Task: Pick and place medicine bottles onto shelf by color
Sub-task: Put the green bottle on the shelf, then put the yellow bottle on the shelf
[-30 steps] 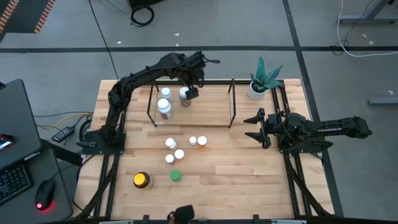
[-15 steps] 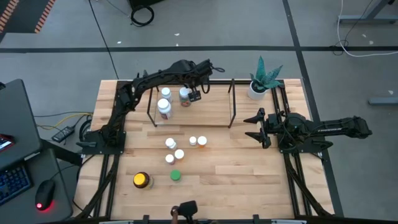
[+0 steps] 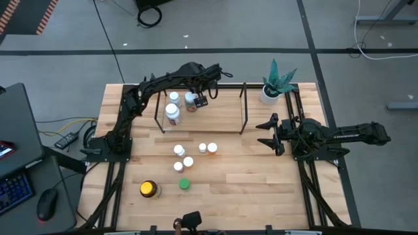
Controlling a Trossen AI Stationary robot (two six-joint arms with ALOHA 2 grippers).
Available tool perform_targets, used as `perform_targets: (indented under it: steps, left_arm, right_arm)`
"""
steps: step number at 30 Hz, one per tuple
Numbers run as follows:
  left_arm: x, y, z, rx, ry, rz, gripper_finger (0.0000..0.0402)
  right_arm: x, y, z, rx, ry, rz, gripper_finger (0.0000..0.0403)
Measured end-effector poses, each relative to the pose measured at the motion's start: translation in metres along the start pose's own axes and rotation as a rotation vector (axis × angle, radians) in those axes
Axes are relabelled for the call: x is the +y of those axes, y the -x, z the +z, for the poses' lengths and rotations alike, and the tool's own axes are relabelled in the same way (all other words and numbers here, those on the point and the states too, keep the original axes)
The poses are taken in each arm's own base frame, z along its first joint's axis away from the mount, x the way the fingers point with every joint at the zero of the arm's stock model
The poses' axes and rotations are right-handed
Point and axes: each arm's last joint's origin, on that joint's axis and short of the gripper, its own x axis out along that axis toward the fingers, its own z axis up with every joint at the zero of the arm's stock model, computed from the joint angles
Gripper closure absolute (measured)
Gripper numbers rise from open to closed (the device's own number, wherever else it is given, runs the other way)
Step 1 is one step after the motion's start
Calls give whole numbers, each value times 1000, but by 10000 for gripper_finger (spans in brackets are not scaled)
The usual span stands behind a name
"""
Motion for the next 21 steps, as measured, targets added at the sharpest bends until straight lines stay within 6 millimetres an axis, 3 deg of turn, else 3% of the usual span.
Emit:
perform_targets:
  steps: [6,13,21]
  left_arm:
    - [-6,9,4,-53,-34,7,29]
    - [-12,64,1,-267,-45,28,66]
    - [-21,133,-27,-429,-40,-105,95]
  right_arm:
    - [0,0,0,0,0,0,100]
    - [0,0,0,0,0,0,100]
    - [0,0,0,0,0,0,100]
